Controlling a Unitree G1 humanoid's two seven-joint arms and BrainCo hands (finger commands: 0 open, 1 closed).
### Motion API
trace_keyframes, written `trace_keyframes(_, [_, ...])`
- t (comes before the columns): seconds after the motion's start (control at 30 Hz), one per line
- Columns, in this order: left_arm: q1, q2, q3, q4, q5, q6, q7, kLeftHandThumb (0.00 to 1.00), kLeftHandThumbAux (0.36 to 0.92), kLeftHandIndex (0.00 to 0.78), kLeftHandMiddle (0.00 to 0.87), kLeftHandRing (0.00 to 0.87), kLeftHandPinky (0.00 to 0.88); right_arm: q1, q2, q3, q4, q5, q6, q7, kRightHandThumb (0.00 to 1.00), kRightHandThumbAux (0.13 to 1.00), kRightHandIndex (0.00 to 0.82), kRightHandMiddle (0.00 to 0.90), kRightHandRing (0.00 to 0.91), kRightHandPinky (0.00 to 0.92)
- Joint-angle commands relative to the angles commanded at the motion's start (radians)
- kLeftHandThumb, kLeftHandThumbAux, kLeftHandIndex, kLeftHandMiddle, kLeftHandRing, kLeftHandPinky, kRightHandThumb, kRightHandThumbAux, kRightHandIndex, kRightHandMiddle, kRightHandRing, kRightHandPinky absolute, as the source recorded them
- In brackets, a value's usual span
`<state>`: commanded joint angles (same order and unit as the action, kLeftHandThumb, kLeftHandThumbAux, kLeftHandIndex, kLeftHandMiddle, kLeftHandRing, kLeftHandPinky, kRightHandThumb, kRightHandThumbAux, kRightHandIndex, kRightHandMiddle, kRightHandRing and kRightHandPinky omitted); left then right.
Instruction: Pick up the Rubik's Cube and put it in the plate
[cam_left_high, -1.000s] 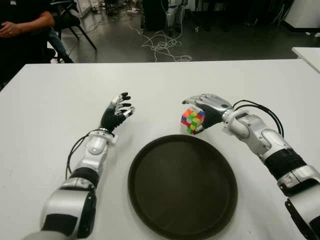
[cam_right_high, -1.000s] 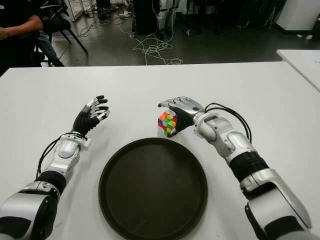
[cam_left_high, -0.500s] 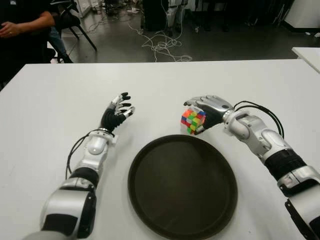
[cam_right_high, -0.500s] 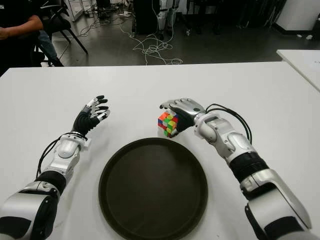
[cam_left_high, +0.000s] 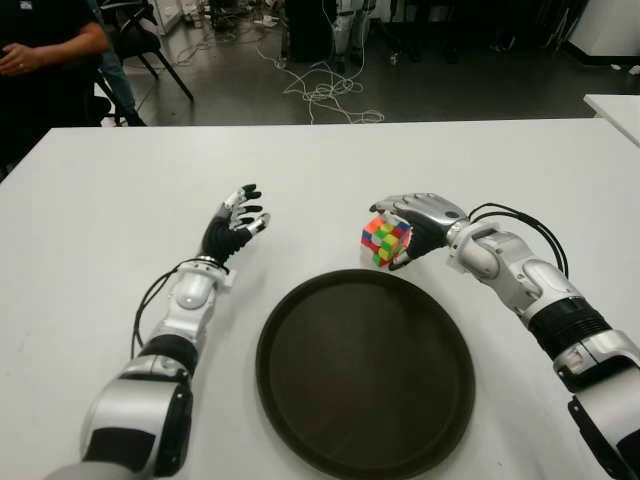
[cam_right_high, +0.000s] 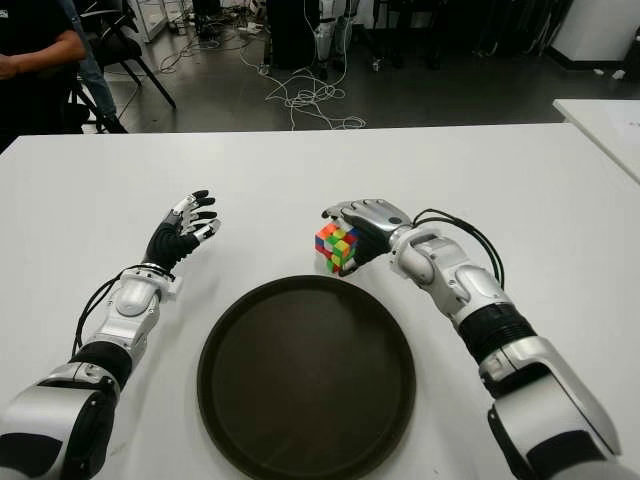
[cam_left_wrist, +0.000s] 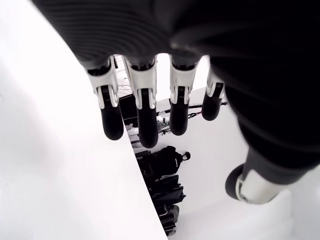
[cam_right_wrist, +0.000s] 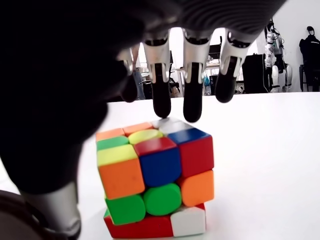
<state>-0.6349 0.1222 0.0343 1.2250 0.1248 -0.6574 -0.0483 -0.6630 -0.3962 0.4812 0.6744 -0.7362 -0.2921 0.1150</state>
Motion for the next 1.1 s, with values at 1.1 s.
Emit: trace_keyframes(1.1, [0.001,-0.008,-0.002,0.0,0.001,-0.007,0.017,0.04,0.646,0.131,0.177,0.189,0.178,-0.018,0.021,0.042,0.093,-0.002,-0.06,-0.014,0.0,0.782,0.158,0.188,0.177,0.123])
